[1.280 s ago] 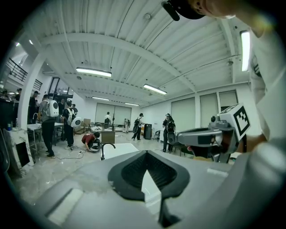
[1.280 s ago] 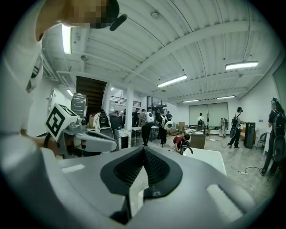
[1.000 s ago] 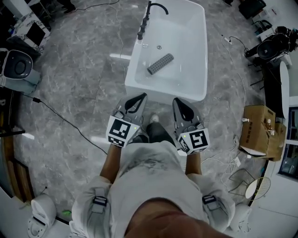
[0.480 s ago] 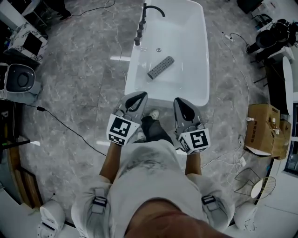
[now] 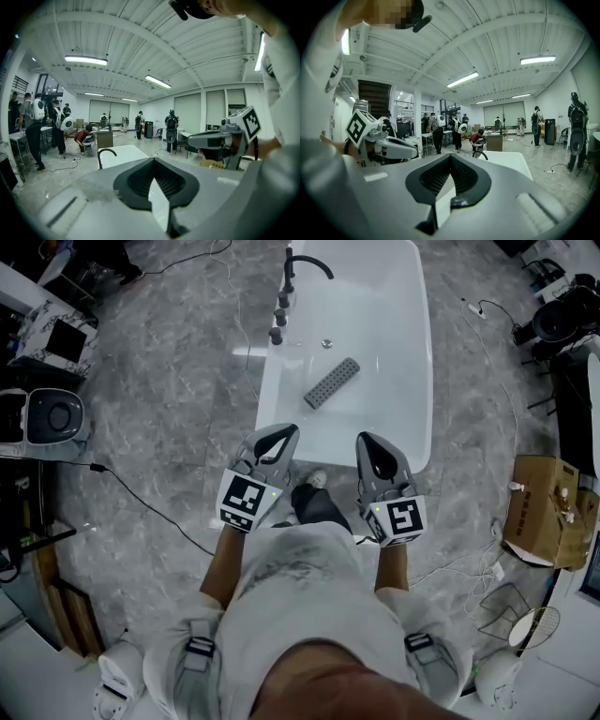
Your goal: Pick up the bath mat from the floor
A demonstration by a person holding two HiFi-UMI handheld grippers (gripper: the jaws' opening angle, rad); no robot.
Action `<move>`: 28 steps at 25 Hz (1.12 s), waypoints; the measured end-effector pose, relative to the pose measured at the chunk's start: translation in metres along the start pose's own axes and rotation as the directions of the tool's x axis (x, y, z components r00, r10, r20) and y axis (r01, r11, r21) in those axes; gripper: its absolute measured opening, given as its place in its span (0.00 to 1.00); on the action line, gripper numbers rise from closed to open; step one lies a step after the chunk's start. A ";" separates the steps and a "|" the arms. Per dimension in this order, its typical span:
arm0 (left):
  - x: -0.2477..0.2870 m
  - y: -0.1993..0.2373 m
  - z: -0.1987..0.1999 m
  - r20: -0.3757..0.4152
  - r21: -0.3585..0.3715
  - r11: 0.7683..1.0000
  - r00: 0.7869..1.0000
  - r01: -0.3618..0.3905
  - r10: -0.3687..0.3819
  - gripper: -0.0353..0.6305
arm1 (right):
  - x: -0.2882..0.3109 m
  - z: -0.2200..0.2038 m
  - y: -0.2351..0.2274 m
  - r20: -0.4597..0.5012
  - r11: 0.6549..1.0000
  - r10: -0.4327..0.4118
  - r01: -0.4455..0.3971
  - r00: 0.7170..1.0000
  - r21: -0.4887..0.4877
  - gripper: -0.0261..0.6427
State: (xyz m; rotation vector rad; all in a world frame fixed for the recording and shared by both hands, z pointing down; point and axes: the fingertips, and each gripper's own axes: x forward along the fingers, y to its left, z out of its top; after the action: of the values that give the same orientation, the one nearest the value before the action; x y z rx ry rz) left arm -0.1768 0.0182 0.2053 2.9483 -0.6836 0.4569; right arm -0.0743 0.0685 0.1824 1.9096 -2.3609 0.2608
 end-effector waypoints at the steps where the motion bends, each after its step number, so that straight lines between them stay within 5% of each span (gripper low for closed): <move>1: 0.010 0.004 0.002 -0.006 0.002 1.000 1.000 0.004 -0.004 0.06 | 0.006 0.000 -0.009 0.000 1.000 -0.005 0.005 1.000 0.003 0.04; 11: 0.092 0.032 0.026 -0.013 0.041 0.999 0.999 0.034 -0.034 0.06 | 0.041 -0.003 -0.082 -0.018 0.999 -0.039 0.039 0.999 0.036 0.04; 23: 0.148 0.055 0.010 -0.047 0.060 0.996 0.997 0.066 -0.064 0.06 | 0.053 -0.029 -0.115 -0.035 0.991 -0.109 0.111 0.993 0.073 0.04; 28: 0.168 0.068 0.011 -0.051 0.092 0.987 0.990 0.134 -0.130 0.06 | 0.067 -0.037 -0.115 -0.036 0.978 -0.182 0.185 0.983 0.101 0.04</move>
State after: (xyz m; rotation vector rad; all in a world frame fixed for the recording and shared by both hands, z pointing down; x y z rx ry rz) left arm -0.0599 -0.1149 0.2471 3.0370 -0.4705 0.5559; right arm 0.0229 -0.0120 0.2387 2.1400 -2.1755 0.3981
